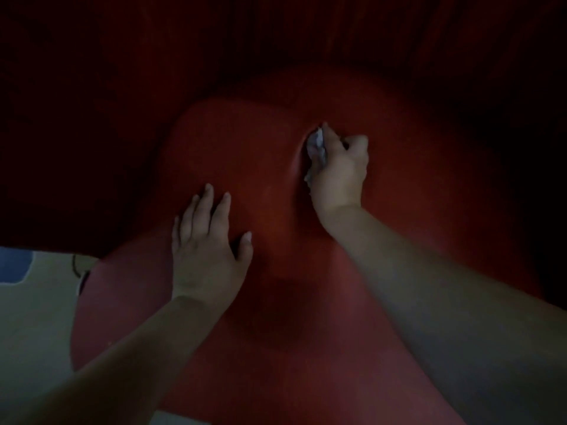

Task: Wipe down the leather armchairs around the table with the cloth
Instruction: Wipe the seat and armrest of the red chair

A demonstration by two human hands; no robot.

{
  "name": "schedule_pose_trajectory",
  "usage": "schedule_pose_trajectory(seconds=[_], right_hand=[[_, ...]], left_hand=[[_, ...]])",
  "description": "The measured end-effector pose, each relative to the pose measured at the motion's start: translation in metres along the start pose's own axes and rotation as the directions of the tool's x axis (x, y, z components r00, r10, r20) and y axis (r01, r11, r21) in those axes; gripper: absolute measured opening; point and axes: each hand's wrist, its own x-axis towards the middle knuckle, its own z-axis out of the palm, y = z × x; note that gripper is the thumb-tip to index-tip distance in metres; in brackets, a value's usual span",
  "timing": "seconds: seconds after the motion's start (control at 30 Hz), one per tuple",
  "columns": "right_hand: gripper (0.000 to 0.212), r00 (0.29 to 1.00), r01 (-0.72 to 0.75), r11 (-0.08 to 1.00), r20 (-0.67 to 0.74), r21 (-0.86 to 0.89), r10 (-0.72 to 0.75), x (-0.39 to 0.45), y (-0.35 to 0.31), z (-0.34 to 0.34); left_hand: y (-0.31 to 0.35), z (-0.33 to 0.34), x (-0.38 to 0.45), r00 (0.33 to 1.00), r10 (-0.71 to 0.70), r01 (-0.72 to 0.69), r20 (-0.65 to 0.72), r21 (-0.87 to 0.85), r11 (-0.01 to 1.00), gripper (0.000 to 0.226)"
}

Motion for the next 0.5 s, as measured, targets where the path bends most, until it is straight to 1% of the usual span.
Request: schedule_pose_trajectory(seconds=[0.03,0.07,0.1,0.13,0.17,0.2,0.23,0.27,0.33,0.4,0.5], right_hand=[[0.044,0.999,-0.036,0.999,0.025,0.014,0.036,-0.003,-0.006,0.001],[0.044,0.998,-0.018,1.000,0.058,0.024,0.017,-0.012,-0.012,0.001],[0.044,0.990,0.049,0.998,0.133,0.030,-0.053,-0.027,-0.015,-0.002],[0.045,0.963,0.141,0.989,0.227,0.042,-0.147,-0.045,-0.015,-0.007],[0.046,0.919,0.249,0.966,0.298,0.065,-0.257,-0.067,-0.016,-0.014],[0.048,0.867,0.364,0.927,0.331,0.090,-0.373,-0.087,-0.014,-0.022],[0.050,0.825,0.428,0.897,0.357,0.108,-0.437,-0.099,-0.012,-0.030],[0.049,0.819,0.440,0.891,0.358,0.110,-0.449,-0.101,-0.009,-0.032],[0.046,0.857,0.400,0.913,0.319,0.083,-0.405,-0.080,-0.012,-0.023],[0.046,0.891,0.368,0.930,0.283,0.012,-0.356,-0.046,-0.026,-0.004],[0.042,0.947,0.228,0.973,0.240,-0.038,-0.213,-0.002,-0.045,0.023]], left_hand=[[-0.001,0.000,0.000,1.000,-0.004,0.004,-0.005,0.000,1.000,0.068],[-0.001,-0.001,0.000,1.000,-0.008,0.008,-0.009,-0.002,1.000,0.069],[-0.001,-0.002,0.000,1.000,-0.005,0.005,-0.012,-0.005,1.000,0.070],[-0.001,-0.003,0.000,1.000,0.003,-0.003,-0.013,-0.005,1.000,0.072],[-0.002,-0.005,-0.001,1.000,0.012,-0.012,-0.006,0.000,1.000,0.074],[-0.002,-0.006,-0.002,1.000,0.020,-0.020,0.010,0.007,1.000,0.077],[-0.003,-0.007,-0.002,0.999,0.026,-0.026,0.034,0.014,1.000,0.082],[-0.004,-0.008,-0.002,0.998,0.028,-0.030,0.065,0.021,0.999,0.086],[-0.005,-0.007,-0.002,0.993,0.023,-0.026,0.113,0.034,0.999,0.095],[-0.006,-0.005,-0.003,0.994,0.014,-0.017,0.112,0.029,0.999,0.101],[-0.006,-0.002,-0.003,0.995,0.004,-0.004,0.098,0.001,1.000,0.103]])
